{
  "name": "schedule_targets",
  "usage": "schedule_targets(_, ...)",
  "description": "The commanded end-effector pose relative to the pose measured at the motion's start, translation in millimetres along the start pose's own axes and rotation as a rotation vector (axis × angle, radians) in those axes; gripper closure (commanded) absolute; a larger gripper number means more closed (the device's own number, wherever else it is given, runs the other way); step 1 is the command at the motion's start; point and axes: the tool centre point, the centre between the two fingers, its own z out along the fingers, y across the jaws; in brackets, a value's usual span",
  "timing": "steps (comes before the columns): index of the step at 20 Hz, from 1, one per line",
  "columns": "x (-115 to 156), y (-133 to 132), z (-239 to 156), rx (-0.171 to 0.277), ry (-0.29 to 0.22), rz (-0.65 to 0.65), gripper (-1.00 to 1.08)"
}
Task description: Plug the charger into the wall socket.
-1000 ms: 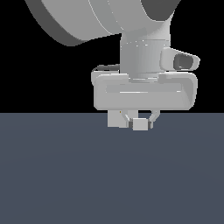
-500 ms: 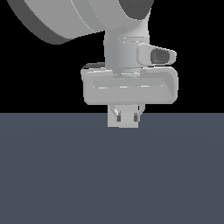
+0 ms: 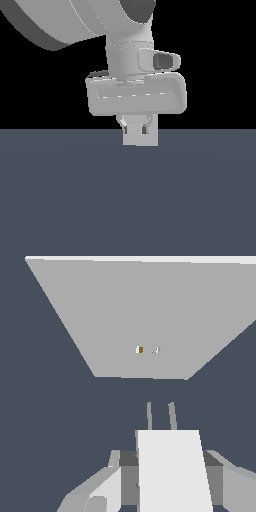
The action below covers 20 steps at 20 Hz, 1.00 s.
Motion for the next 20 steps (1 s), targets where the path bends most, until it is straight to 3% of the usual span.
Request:
schedule_targets(1, 2.3, -3.5, -1.1, -0.006, -0.001, 0.015, 1.08)
schedule_targets(20, 14.0, -7.8, 1.7, -0.012, -0.003, 0.031, 1.08)
